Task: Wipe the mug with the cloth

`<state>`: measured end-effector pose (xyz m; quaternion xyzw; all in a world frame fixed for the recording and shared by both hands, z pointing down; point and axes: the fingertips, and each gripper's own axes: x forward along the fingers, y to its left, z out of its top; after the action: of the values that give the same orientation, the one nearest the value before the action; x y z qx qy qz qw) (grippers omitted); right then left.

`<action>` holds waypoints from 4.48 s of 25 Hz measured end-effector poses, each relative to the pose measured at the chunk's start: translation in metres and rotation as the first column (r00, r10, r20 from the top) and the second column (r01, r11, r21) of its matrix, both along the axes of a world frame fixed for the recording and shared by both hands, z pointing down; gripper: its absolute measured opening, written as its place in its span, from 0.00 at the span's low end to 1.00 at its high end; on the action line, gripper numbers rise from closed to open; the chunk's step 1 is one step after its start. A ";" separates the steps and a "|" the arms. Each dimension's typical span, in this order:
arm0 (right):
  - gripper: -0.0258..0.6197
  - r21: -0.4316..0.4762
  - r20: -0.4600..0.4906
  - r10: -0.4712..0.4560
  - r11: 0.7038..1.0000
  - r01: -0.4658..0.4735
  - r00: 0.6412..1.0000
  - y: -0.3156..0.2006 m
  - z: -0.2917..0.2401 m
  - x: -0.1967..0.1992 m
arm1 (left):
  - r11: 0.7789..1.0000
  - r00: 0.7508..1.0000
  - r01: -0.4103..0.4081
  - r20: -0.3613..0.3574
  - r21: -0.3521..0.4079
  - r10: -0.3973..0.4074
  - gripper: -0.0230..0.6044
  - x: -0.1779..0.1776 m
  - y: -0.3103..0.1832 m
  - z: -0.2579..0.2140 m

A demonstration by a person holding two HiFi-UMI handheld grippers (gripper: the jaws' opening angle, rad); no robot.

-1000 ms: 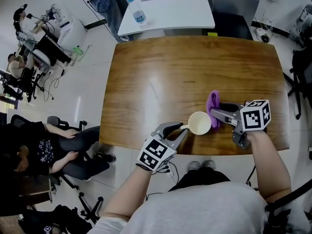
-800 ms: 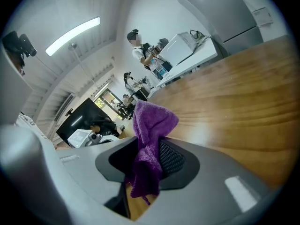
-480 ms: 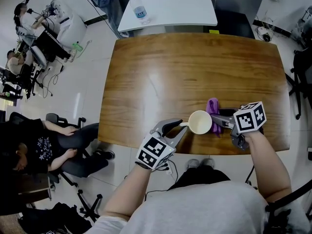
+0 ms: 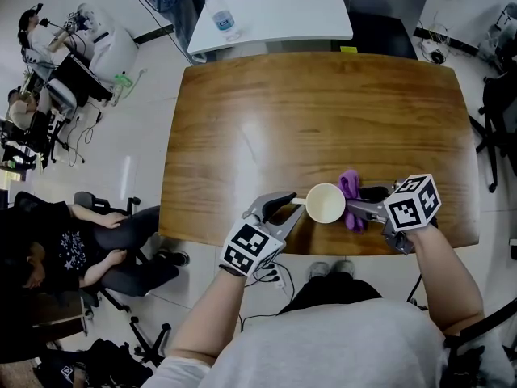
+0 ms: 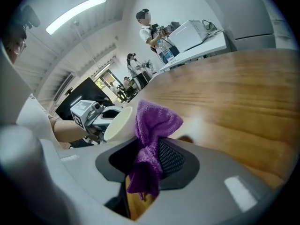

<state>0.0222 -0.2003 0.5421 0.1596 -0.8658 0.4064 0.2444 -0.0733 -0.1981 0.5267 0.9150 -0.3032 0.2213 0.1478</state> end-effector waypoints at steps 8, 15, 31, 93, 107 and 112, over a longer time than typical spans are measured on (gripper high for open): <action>0.25 0.045 -0.041 -0.125 0.991 0.127 0.991 0.033 -0.003 -0.007 | 0.999 0.999 0.043 -0.009 -0.003 -0.043 0.09 -0.004 -0.009 0.008; 0.25 0.076 0.057 -0.029 0.997 0.025 0.998 0.007 -0.038 0.002 | 1.000 0.999 0.029 -0.017 -0.007 -0.029 0.09 0.001 -0.015 0.010; 0.25 -0.005 0.047 0.011 1.000 -0.010 0.999 0.005 -0.006 -0.001 | 1.000 1.000 0.020 -0.024 0.000 -0.020 0.07 0.018 -0.018 0.009; 0.25 -0.101 0.145 0.112 0.990 -0.098 0.983 -0.032 0.008 -0.029 | 0.998 0.998 -0.041 -0.056 -0.041 0.038 0.07 0.044 -0.017 0.013; 0.25 -0.055 0.184 0.234 0.972 -0.228 0.955 -0.029 -0.017 -0.001 | 0.997 0.994 -0.069 -0.085 -0.032 0.066 0.17 0.015 -0.003 0.016; 0.25 0.040 0.264 0.281 0.953 -0.301 0.923 -0.017 -0.081 0.019 | 0.999 0.985 0.025 -0.172 0.025 -0.020 0.03 -0.004 0.001 -0.027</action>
<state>0.0413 -0.2171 0.4612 0.2425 -0.8721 0.4206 0.0614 -0.0775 -0.1975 0.4995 0.9292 -0.3027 0.1357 0.1632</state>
